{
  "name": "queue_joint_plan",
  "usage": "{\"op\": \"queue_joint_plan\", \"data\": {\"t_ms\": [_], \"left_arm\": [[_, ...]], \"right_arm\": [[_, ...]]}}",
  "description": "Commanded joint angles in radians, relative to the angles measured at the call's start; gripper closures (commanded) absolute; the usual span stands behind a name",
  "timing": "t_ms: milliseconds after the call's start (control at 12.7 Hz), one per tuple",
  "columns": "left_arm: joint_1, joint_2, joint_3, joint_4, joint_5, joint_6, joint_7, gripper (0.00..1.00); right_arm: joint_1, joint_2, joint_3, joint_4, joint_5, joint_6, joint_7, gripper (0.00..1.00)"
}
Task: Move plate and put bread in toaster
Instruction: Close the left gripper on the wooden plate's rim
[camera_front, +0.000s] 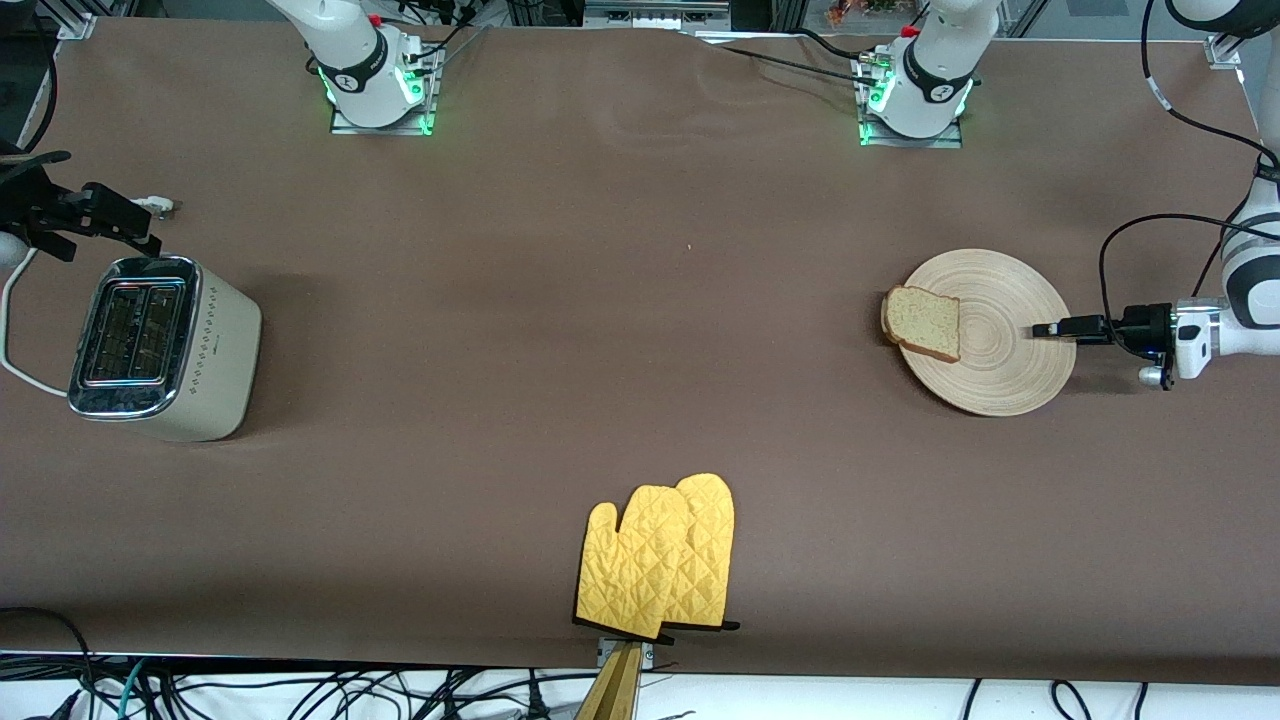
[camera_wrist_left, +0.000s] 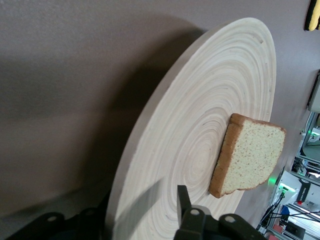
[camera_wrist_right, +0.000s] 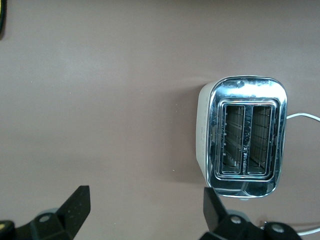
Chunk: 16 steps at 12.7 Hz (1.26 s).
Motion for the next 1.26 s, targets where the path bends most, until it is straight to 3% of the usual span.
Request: {"op": "queue_joint_plan", "data": {"t_ms": [0, 79, 316, 474, 711, 1184], "left_arm": [[-0.003, 0.017, -0.002, 0.018, -0.029, 0.000, 0.027, 0.71], [-0.006, 0.018, -0.002, 0.018, -0.028, 0.003, 0.027, 0.82], [-0.017, 0.018, 0.000, 0.017, -0.014, 0.003, 0.026, 0.89], [-0.018, 0.018, -0.002, 0.018, -0.009, 0.000, 0.029, 1.00], [-0.018, 0.014, -0.003, 0.026, -0.023, -0.029, 0.150, 1.00], [-0.044, 0.006, -0.012, 0.083, -0.107, -0.205, 0.139, 1.00]], "right_arm": [[-0.005, 0.010, 0.001, 0.024, -0.001, -0.013, -0.005, 0.00], [-0.005, 0.010, 0.001, 0.024, -0.001, -0.013, -0.005, 0.00], [-0.005, 0.010, 0.001, 0.024, -0.001, -0.013, -0.005, 0.00], [-0.005, 0.010, 0.001, 0.024, -0.001, -0.013, -0.005, 0.00], [-0.005, 0.010, 0.003, 0.024, -0.001, -0.013, -0.004, 0.00], [-0.005, 0.010, 0.001, 0.024, -0.001, -0.013, -0.005, 0.00]]}}
